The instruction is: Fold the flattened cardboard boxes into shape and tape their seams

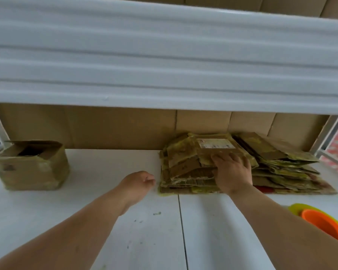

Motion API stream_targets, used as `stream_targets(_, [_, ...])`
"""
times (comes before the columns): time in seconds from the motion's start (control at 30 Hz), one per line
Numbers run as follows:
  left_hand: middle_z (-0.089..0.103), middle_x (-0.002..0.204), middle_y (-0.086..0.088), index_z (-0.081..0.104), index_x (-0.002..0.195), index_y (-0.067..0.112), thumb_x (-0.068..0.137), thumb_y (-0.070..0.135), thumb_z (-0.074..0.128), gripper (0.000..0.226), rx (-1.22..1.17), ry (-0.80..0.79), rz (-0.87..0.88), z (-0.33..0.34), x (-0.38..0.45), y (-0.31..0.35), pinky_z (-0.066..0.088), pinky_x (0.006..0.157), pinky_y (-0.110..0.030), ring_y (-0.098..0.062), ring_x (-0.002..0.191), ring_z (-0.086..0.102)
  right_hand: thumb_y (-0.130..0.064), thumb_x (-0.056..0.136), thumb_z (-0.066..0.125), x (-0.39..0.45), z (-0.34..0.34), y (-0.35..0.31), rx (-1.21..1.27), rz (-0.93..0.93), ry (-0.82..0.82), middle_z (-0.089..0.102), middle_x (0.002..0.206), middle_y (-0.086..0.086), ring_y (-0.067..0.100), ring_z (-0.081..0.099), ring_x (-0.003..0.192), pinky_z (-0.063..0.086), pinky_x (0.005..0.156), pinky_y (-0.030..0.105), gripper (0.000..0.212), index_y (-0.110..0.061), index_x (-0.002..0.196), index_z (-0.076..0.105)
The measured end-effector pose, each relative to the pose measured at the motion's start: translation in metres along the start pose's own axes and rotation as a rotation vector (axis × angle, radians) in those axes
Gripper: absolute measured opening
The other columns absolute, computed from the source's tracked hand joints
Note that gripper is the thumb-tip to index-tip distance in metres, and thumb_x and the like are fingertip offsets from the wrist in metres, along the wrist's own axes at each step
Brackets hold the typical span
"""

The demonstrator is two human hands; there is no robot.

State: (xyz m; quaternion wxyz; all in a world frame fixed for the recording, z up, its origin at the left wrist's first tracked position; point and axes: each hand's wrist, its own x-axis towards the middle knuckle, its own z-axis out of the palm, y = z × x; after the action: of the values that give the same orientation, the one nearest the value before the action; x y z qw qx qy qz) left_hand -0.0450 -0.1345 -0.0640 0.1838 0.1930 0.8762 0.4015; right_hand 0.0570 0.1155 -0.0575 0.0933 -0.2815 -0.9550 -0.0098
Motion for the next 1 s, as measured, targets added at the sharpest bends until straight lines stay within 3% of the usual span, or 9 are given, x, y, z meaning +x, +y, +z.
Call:
stream_targets(0.27, [0.056, 0.131, 0.003, 0.055, 0.136, 0.024, 0.101, 0.034, 0.053, 0.036, -0.053, 0.043, -0.062, 0.004, -0.009, 0.014, 0.044, 0.096, -0.03, -0.016, 0.114, 0.053, -0.033, 0.105, 0.035, 0.011, -0.012, 0.007, 0.18, -0.05, 0.214, 0.055, 0.142, -0.006, 0.024, 0.043, 0.137, 0.026, 0.119, 0.047, 0.036, -0.035, 0.136, 0.054])
stream_targets(0.47, [0.033, 0.155, 0.013, 0.002, 0.155, 0.046, 0.081, 0.057, 0.07, 0.101, -0.236, 0.054, -0.006, 0.039, -0.032, 0.044, 0.035, 0.104, -0.033, -0.018, 0.133, 0.047, -0.034, 0.103, 0.043, 0.0, -0.041, 0.018, 0.344, -0.229, 0.329, 0.068, 0.122, -0.003, 0.026, 0.057, 0.116, 0.04, 0.103, 0.043, 0.03, -0.03, 0.125, 0.063])
stream_targets(0.53, [0.035, 0.146, 0.019, -0.003, 0.149, 0.058, 0.073, 0.056, 0.079, 0.111, -0.273, 0.035, 0.028, 0.053, -0.038, 0.051, 0.04, 0.1, -0.031, -0.013, 0.123, 0.054, -0.035, 0.102, 0.046, -0.012, -0.047, 0.021, 0.375, -0.333, 0.347, 0.07, 0.117, -0.004, 0.025, 0.061, 0.111, 0.046, 0.098, 0.042, 0.029, -0.029, 0.124, 0.065])
stream_targets(0.63, [0.033, 0.149, 0.017, 0.005, 0.148, 0.059, 0.065, 0.056, 0.083, 0.113, -0.17, 0.125, 0.106, 0.073, -0.052, 0.057, 0.045, 0.106, -0.042, -0.017, 0.132, 0.046, -0.037, 0.1, 0.048, -0.033, -0.055, 0.026, 0.465, -0.463, 0.38, 0.074, 0.105, -0.003, 0.022, 0.068, 0.096, 0.055, 0.086, 0.041, 0.029, -0.024, 0.114, 0.07])
stream_targets(0.7, [0.037, 0.148, 0.011, 0.01, 0.151, 0.053, 0.075, 0.04, 0.076, 0.101, -0.126, 0.257, 0.134, 0.082, -0.061, 0.058, 0.047, 0.105, -0.045, -0.021, 0.129, 0.049, -0.039, 0.1, 0.048, -0.044, -0.064, 0.03, 0.522, -0.509, 0.334, 0.073, 0.107, -0.004, 0.018, 0.068, 0.093, 0.057, 0.084, 0.036, 0.032, -0.023, 0.118, 0.068])
stream_targets(0.77, [0.047, 0.134, 0.008, 0.016, 0.151, 0.05, 0.092, 0.023, 0.06, 0.079, -0.157, 0.37, 0.134, 0.082, -0.074, 0.059, 0.054, 0.092, -0.042, -0.021, 0.109, 0.059, -0.04, 0.101, 0.049, -0.052, -0.069, 0.038, 0.548, -0.519, 0.24, 0.069, 0.119, -0.005, 0.016, 0.067, 0.099, 0.057, 0.087, 0.03, 0.036, -0.024, 0.131, 0.061])
stream_targets(0.87, [0.061, 0.121, -0.002, 0.037, 0.146, 0.039, 0.105, 0.019, 0.037, 0.045, -0.326, 0.514, 0.077, 0.069, -0.091, 0.061, 0.056, 0.088, -0.044, -0.023, 0.091, 0.066, -0.032, 0.101, 0.053, -0.06, -0.066, 0.057, 0.504, -0.462, 0.114, 0.062, 0.132, -0.001, 0.021, 0.059, 0.117, 0.051, 0.097, 0.032, 0.04, -0.025, 0.14, 0.052])
stream_targets(0.93, [0.065, 0.115, -0.008, 0.055, 0.128, 0.028, 0.105, 0.015, 0.037, 0.032, -0.448, 0.557, 0.059, 0.06, -0.101, 0.062, 0.056, 0.091, -0.044, -0.024, 0.087, 0.069, -0.024, 0.101, 0.051, -0.066, -0.056, 0.069, 0.507, -0.4, 0.089, 0.062, 0.132, 0.002, 0.023, 0.056, 0.121, 0.046, 0.098, 0.031, 0.036, -0.022, 0.137, 0.057])
stream_targets(1.0, [0.069, 0.104, -0.006, 0.061, 0.113, 0.03, 0.103, 0.023, 0.048, 0.018, -0.379, 0.518, 0.039, 0.055, -0.108, 0.061, 0.055, 0.094, -0.045, -0.025, 0.088, 0.069, -0.021, 0.101, 0.051, -0.074, -0.044, 0.078, 0.487, -0.375, 0.058, 0.064, 0.131, 0.001, 0.023, 0.056, 0.122, 0.046, 0.1, 0.031, 0.035, -0.022, 0.134, 0.06])
